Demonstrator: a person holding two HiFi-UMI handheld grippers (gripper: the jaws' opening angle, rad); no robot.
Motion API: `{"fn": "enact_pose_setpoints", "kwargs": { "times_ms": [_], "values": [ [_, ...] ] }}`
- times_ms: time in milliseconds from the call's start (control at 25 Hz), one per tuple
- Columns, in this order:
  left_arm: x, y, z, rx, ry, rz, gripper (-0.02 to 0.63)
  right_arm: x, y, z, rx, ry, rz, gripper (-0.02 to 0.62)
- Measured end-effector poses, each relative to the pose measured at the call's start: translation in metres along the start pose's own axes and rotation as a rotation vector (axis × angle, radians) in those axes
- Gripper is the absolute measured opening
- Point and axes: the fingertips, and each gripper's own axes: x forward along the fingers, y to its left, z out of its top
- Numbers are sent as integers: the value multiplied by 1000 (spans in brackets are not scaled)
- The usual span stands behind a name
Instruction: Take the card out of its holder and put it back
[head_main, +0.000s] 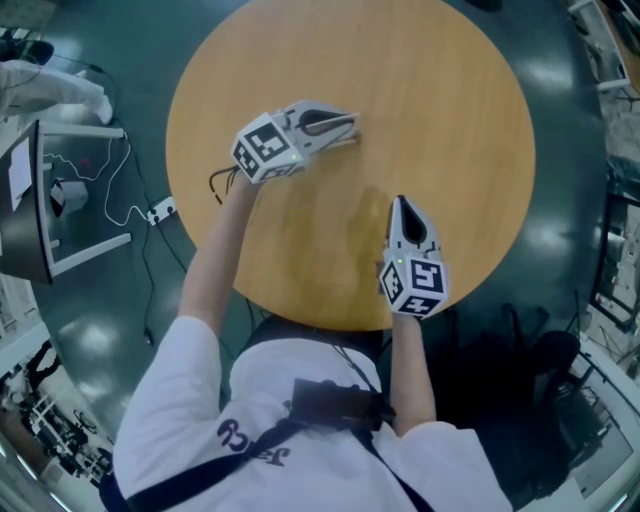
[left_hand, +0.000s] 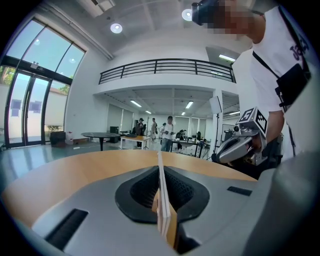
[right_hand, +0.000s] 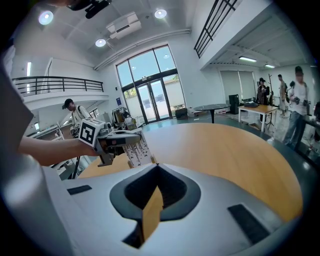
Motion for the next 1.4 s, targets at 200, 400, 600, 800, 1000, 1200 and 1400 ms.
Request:
{"fn": "enact_pose_setpoints", "kwargs": {
  "times_ms": [200,400,600,800,1000,1200,1400],
  "values": [
    [10,-8,-26,-8,34,-17,31,1,-2,-2,1,8,2,8],
    [12,-4,-30,-53,22,5,31,2,-4,0,-3,5,5,8],
    [10,1,-33,-53,41,62,34,4,-5,2,-11,3,16,8],
    [-14,4,-37,-86,51,141,91,1,3,8,-22,-22,24,8],
    [-54,-2,-20,-121,-29,251,92,-12,22,14,-42,-58,44,8],
    [-90,-22,-5,-110,-61,361,92,-30,46,19,-76,-91,73,8],
    [-113,-65,22,-105,-159,421,91,-48,62,28,-118,-153,62,8]
  ]
}}
